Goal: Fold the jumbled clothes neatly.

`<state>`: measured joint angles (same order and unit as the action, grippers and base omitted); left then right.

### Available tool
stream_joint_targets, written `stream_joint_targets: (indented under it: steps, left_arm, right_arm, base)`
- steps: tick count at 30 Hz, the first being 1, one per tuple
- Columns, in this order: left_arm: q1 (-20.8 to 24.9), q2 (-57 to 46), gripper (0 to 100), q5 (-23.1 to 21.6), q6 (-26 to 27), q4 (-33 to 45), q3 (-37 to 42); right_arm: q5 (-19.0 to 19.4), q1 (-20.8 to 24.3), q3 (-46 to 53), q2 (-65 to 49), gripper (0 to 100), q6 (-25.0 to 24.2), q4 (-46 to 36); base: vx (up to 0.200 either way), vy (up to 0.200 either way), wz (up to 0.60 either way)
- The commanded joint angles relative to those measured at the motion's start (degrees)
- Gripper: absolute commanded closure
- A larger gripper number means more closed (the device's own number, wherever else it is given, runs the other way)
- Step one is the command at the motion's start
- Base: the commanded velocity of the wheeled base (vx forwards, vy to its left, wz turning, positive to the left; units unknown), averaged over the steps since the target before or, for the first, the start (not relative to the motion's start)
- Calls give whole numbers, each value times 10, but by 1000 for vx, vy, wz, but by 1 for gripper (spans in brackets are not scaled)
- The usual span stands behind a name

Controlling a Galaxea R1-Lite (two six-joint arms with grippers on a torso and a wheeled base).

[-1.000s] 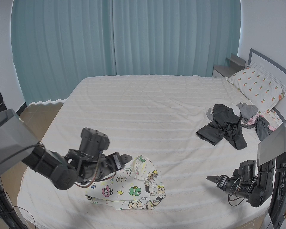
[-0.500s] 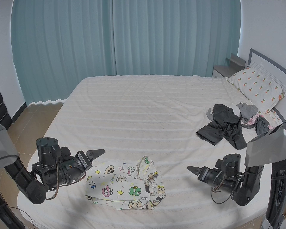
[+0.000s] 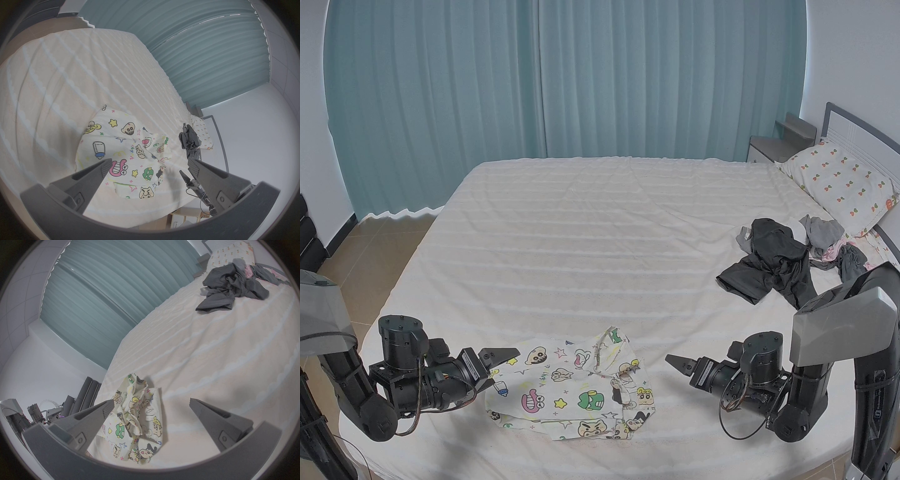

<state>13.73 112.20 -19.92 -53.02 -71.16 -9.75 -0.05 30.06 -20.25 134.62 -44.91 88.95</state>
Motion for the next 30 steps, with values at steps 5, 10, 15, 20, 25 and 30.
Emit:
stream_joint_targets:
  steps: [5, 10, 15, 20, 25, 30]
  left_arm:
    - [0, 26, 0, -1, 0, -3, 3]
    - [0, 28, 0, 0, 0, -3, 3]
    - [2, 28, 0, 0, 0, -4, 3]
    - [1, 36, 0, 1, 4, -5, 3]
    - [-2, 48, 0, 5, 5, -43, -1]
    - [-12, 68, 0, 4, 2, -79, 3]
  right_arm:
    - [0, 7, 0, 13, 0, 2, 6]
    - [0, 11, 0, 13, 0, 3, 6]
    - [-1, 15, 0, 10, 0, 3, 6]
    - [-1, 15, 0, 9, 0, 4, 6]
    - [-1, 15, -2, 12, 0, 18, 6]
    - [0, 21, -1, 13, 0, 25, 6]
  base:
    - [0, 0, 0]
    - [-80, 0, 0]
    - [-200, 0, 0]
    - [-80, 0, 0]
    - [0, 0, 0]
    - [0, 0, 0]
